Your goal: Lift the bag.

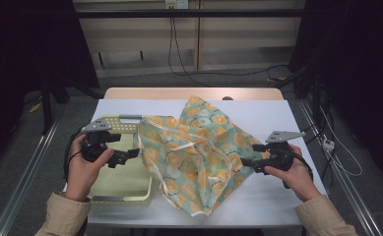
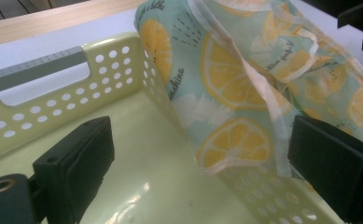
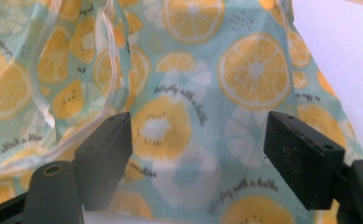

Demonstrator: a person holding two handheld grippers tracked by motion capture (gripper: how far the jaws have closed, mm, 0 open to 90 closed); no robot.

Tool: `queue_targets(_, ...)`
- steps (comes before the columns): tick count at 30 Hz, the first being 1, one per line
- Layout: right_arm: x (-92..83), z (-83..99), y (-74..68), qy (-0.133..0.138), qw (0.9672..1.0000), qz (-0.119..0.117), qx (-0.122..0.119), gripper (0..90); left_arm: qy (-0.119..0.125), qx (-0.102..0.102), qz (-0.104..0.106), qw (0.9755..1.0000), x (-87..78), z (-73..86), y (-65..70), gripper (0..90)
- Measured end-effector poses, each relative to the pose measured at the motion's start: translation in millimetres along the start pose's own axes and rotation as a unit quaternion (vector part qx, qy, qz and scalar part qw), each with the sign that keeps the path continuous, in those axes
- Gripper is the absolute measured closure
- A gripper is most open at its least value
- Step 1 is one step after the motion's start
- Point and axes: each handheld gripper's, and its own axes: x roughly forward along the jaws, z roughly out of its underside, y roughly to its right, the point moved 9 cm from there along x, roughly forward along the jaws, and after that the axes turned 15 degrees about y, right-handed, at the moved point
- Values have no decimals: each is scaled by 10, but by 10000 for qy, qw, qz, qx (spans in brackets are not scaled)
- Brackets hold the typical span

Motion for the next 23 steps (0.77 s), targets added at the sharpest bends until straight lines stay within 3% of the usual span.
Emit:
queue_targets(3, -54, 86, 12, -51, 9999, 70, -65, 225, -14, -15, -1, 10000, -11, 67, 39, 69)
queue_targets(6, -118, 140, 17, 62, 10000, 58, 24, 225, -49, 34, -3, 10000, -34, 125, 82, 69)
queue_targets(10, -196, 233, 41, 77, 9999, 135, 35, 225, -2, -97, 15, 10000, -84, 192, 130, 71)
queue_targets(15, -278, 304, 57, 121, 9997, 173, 97, 222, 17, -146, -43, 9999, -137, 294, 129, 71)
queue_targets(17, -307, 335, 84, 130, 9996, 209, 148, 221, -135, -127, -95, 9998, -150, 364, 108, 71)
queue_targets(20, -324, 366, 94, 131, 9996, 212, 161, 221, -141, -236, -87, 9996, -181, 376, 100, 72)
queue_targets(23, -316, 395, 98, 93, 9996, 227, 162, 219, -85, -135, -155, 9998, -195, 366, 96, 72)
